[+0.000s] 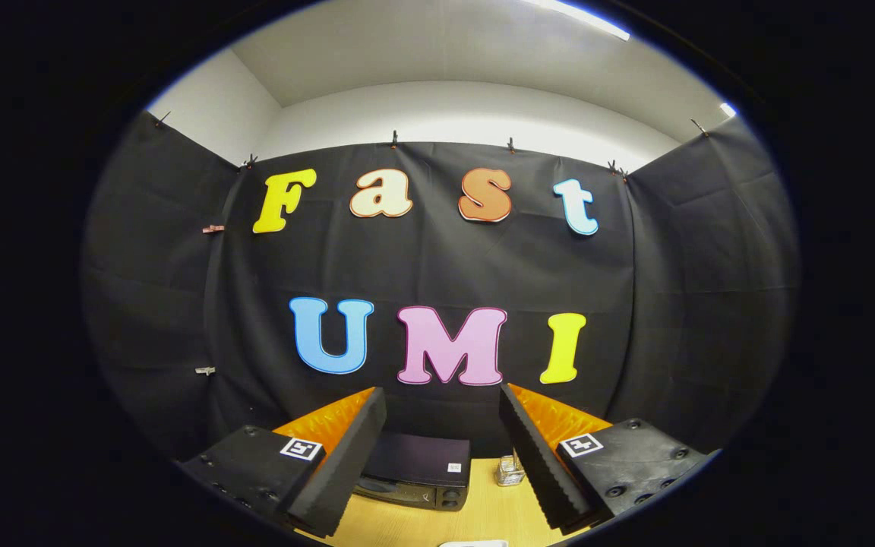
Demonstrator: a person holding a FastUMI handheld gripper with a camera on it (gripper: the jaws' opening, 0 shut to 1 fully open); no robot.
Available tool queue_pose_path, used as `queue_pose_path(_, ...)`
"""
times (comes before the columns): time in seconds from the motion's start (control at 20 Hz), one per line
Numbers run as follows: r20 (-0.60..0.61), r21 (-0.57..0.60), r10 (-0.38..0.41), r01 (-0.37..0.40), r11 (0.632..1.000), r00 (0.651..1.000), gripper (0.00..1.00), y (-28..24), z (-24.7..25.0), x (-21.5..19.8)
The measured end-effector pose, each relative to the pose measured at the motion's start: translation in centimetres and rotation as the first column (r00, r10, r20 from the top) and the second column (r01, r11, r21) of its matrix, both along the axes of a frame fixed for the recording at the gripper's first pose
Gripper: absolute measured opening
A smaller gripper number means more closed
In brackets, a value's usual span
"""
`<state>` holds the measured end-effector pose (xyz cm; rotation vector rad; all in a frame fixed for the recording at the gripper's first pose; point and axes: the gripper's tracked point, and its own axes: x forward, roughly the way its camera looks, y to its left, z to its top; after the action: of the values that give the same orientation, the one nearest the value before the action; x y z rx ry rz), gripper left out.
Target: Open the toaster oven, put the food inside, and close the toaster oven door.
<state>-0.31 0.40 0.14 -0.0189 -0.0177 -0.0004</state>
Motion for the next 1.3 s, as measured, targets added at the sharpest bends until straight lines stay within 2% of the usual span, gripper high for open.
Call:
queue_pose_path(0.55, -0.010, 0.004, -0.007, 0.008, 1.000, 1.000, 0.97, -0.2, -0.4, -0.7)
queue_pose_path(0.8, -0.023, 0.018, -0.003, 0.003, 1.000, 1.000, 0.97, 0.7, -2.0, 1.0)
queue_pose_path(1.05, -0.077, 0.023, 0.024, -0.023, 0.999, 0.997, 0.99, 5.2, -9.0, 5.1)
queue_pose_path(1.3, -0.157, 0.024, 0.056, -0.052, 0.998, 0.986, 0.99, 10.7, -20.0, 8.8)
